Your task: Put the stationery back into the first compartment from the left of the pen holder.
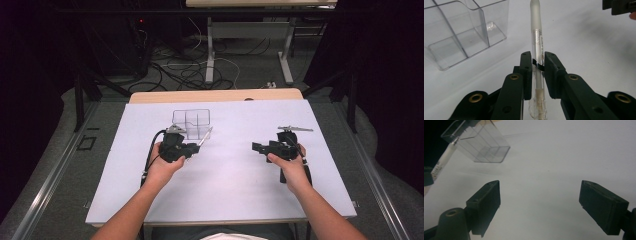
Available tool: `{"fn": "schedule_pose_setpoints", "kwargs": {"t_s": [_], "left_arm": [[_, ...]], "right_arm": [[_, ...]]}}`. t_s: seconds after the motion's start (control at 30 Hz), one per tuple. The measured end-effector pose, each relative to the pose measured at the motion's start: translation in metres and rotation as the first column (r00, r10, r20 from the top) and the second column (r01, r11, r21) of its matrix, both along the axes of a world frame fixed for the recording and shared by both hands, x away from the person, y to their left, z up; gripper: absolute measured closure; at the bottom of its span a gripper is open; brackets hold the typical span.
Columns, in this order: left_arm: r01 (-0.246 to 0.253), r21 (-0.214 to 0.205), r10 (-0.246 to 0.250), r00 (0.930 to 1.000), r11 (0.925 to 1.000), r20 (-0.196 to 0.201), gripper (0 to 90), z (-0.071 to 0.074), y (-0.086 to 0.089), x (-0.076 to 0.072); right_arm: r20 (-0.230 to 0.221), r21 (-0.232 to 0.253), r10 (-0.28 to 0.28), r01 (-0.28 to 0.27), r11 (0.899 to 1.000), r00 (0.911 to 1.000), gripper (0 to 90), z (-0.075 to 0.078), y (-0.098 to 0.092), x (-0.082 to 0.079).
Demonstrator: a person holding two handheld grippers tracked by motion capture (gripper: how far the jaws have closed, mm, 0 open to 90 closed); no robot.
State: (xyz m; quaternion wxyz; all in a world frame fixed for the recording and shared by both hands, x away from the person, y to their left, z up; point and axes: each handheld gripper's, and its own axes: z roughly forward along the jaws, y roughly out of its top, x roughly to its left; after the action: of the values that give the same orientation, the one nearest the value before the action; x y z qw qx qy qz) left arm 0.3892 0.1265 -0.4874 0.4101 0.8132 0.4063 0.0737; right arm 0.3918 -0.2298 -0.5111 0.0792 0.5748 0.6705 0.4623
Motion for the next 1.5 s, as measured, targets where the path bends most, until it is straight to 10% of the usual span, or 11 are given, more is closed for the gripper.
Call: {"fn": "schedule_pose_setpoints", "kwargs": {"t_s": [0.43, 0.6, 1.03, 1.23, 1.5], "left_arm": [[-0.032, -0.052, 0.032, 0.9995, 0.9982, -0.003, 77.2, -0.002, 0.017, -0.007], [-0.027, -0.061, 0.027, 0.9996, 0.9978, -0.002, 77.2, -0.004, 0.015, -0.006], [-0.008, -0.107, 0.005, 0.9998, 0.9942, -0.021, 77.2, -0.014, -0.006, -0.007], [0.012, -0.111, -0.015, 0.9995, 0.9938, -0.029, 77.2, -0.018, -0.018, -0.010], [0.034, -0.099, -0.037, 0.9989, 0.9945, -0.028, 77.2, -0.023, -0.030, -0.013]], "right_arm": [[-0.021, 0.024, 0.115, -0.115, 0.993, 0.9931, 23.3, 0.011, 0.059, 0.010], [-0.039, 0.075, 0.179, -0.176, 0.982, 0.9831, 40.8, 0.012, 0.074, 0.012], [-0.099, 0.263, 0.124, -0.094, 0.960, 0.9874, 53.7, 0.000, 0.074, 0.014], [-0.154, 0.405, 0.112, -0.041, 0.913, 0.9818, 59.3, -0.011, 0.069, 0.014], [-0.181, 0.459, 0.115, -0.019, 0.888, 0.9769, 63.5, -0.016, 0.071, 0.013]]}}
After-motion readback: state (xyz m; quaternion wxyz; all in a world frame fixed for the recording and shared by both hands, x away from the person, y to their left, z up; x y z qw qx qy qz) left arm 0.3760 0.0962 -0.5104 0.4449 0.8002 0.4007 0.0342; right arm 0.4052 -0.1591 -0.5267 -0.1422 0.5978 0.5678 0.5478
